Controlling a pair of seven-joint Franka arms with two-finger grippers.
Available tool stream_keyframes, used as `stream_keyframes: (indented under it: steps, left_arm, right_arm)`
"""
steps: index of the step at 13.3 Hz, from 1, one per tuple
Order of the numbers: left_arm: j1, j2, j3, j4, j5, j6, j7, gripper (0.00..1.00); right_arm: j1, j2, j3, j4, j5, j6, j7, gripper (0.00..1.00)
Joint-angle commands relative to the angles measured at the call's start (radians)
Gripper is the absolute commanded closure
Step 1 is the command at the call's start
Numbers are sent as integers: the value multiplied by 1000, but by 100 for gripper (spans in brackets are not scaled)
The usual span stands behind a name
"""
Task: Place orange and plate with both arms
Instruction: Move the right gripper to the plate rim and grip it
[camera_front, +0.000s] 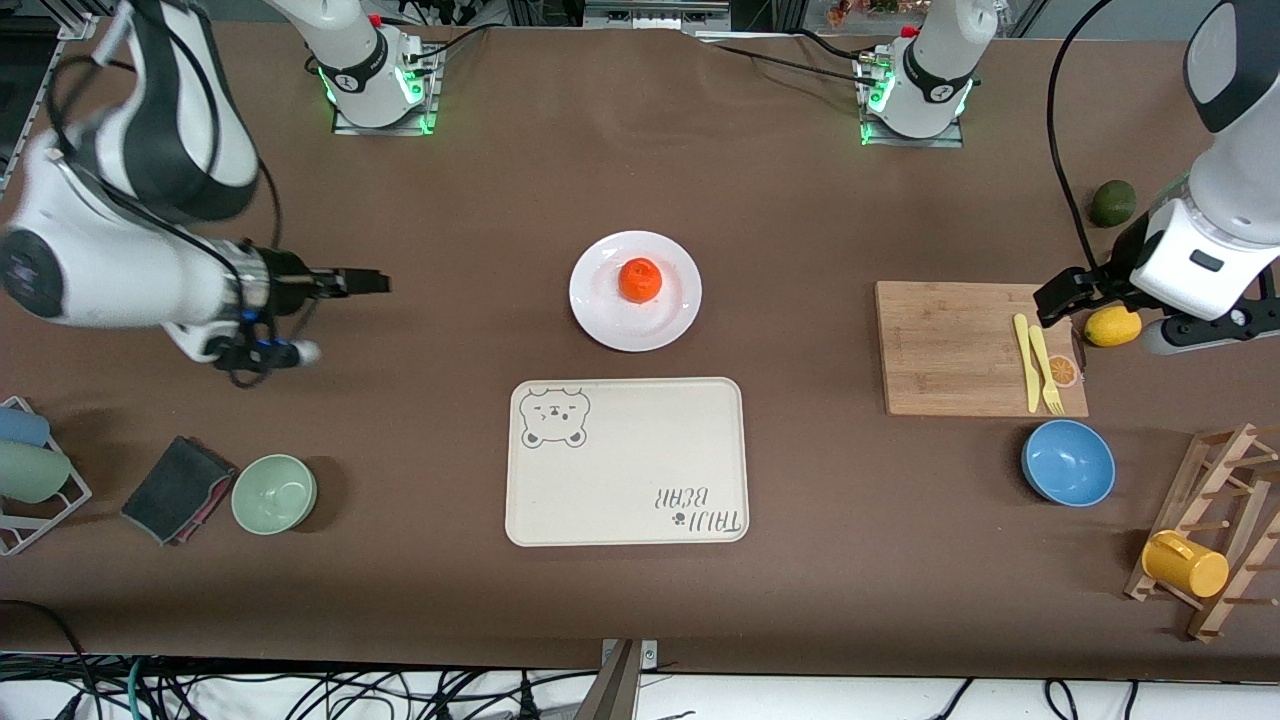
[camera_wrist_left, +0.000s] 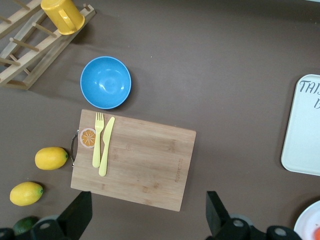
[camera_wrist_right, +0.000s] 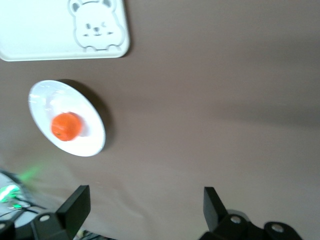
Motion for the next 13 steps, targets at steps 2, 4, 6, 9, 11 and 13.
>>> stream_keyframes:
  steps: [2, 4, 6, 9, 11, 13]
  left_arm:
    - [50, -9, 14, 18, -68, -160, 58, 0]
    - [50, -20, 12, 16, -70, -185, 97, 0]
    - [43, -17, 0, 19, -111, -191, 35, 0]
    - [35, -23, -12, 21, -131, -200, -36, 0]
    - [20, -12, -80, 36, -40, -194, -91, 0]
    - [23, -11, -77, 47, -31, -165, -89, 0]
  right_arm:
    - [-8, -28, 88, -258, 152, 275, -52, 0]
    - [-8, -58, 153, -427, 292, 462, -145, 0]
    - [-8, -51, 211, -513, 421, 589, -239, 0]
    - [-8, 19, 315, -540, 554, 739, -323, 0]
    - [-8, 87, 361, -529, 572, 802, -355, 0]
    - [-6, 139, 372, -506, 599, 819, -420, 0]
